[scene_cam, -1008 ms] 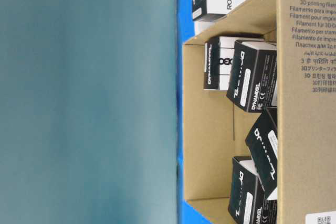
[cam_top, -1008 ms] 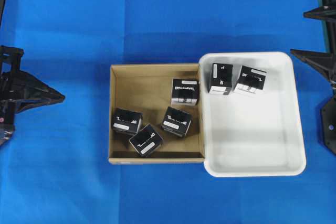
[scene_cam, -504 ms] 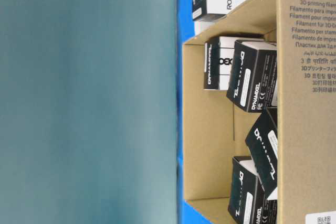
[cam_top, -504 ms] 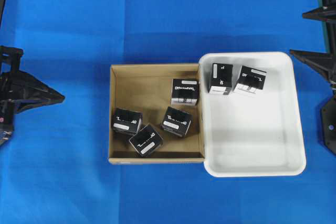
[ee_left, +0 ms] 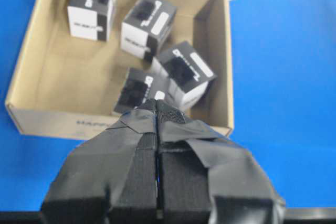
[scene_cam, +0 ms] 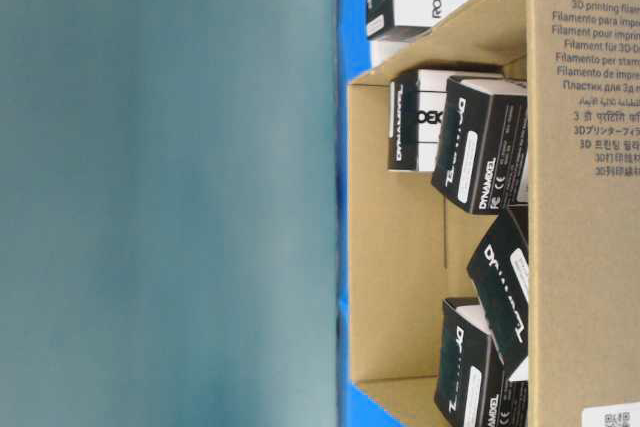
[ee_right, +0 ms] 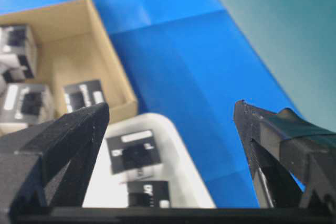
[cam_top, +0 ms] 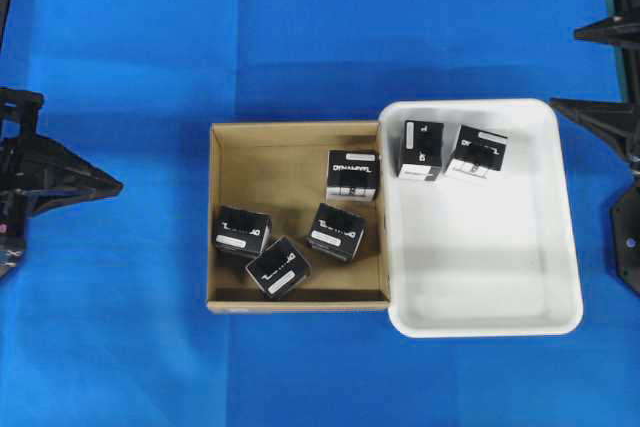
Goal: Pick a box that is randomly placed inside the cardboard box.
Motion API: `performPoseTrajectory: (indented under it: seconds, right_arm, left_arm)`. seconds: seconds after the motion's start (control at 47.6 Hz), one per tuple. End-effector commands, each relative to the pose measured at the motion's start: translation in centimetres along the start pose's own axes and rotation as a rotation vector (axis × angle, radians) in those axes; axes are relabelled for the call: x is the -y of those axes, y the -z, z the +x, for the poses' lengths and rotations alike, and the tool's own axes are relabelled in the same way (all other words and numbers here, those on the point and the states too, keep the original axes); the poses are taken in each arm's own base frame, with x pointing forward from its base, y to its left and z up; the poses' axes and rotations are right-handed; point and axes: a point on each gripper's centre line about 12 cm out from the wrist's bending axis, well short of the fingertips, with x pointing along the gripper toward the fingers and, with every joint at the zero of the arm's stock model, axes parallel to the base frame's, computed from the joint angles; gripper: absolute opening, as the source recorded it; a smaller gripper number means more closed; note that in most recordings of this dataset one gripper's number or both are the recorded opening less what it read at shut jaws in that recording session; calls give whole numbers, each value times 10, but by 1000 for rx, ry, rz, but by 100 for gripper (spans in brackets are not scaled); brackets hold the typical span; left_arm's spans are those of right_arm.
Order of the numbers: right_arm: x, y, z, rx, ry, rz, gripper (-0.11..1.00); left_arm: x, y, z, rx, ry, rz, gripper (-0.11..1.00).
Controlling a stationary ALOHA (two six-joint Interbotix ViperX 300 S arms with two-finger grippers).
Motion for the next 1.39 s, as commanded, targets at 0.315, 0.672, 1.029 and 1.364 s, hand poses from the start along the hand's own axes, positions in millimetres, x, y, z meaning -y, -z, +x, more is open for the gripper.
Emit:
performPoseTrajectory:
  seconds: [0.315,0.672,1.029,1.364]
  right_arm:
    - [-1,-2,-1,12,-4,4,99]
    - [0,-5,-6,32,-5,6,99]
    - [0,-2,-6,29,-5,9,99]
    - [-1,-2,-10,43,-8,9,99]
  left_arm:
    - [1,-7,-1,29,6,0,-7]
    - [1,-8,-2,35,7,0,-7]
    - [1,-7,-1,45,9,-6,-7]
    - [1,-7,-1,77,13,-5,-7]
